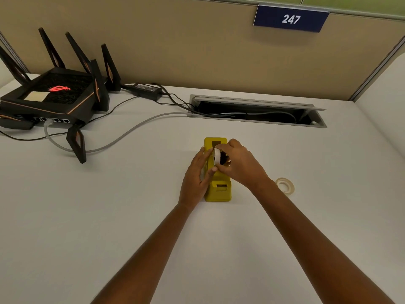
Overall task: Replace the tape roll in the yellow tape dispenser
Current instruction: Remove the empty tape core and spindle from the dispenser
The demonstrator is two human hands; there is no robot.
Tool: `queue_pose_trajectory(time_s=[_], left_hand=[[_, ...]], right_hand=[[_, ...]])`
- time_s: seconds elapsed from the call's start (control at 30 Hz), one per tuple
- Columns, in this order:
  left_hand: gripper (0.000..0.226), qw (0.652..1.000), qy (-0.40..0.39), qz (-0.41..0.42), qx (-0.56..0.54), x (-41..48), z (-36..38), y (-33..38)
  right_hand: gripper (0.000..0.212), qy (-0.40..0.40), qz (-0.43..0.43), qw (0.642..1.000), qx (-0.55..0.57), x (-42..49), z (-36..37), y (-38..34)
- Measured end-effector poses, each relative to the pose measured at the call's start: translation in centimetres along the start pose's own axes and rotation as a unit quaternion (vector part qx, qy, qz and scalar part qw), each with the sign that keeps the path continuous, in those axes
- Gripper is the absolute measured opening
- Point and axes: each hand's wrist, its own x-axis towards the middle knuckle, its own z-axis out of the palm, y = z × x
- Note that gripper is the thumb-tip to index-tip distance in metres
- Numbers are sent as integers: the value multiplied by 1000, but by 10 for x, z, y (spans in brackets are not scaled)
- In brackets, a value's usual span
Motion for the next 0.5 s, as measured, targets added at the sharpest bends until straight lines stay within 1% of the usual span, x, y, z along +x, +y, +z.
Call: queue_pose_trajectory(time_s=[0.07, 0.1, 0.13, 0.2, 0.23, 0.33, 0.5], left_hand=[[102, 1000, 8, -14, -26, -1, 0, 4], [98, 999, 12, -23, -35, -1, -1, 7], [87, 998, 14, -31, -44, 0, 0, 9], [54, 998, 10, -41, -50, 4, -1, 12], [46, 998, 6, -43, -47, 6, -1, 12], [42, 998, -11, -51, -42, 11, -5, 10], [42, 998, -31, -50, -30, 13, -9, 8]], right_hand=[[44, -1, -6, 1000, 1, -3, 1, 0], [44, -1, -8, 1000, 1, -4, 1, 0], [43, 1, -9, 1000, 0, -6, 2, 0], [44, 4, -7, 1000, 3, -8, 2, 0], [44, 6, -6, 1000, 6, -9, 2, 0], [44, 15, -5, 1000, 13, -12, 3, 0], [46, 40, 5, 999, 21, -15, 7, -1]])
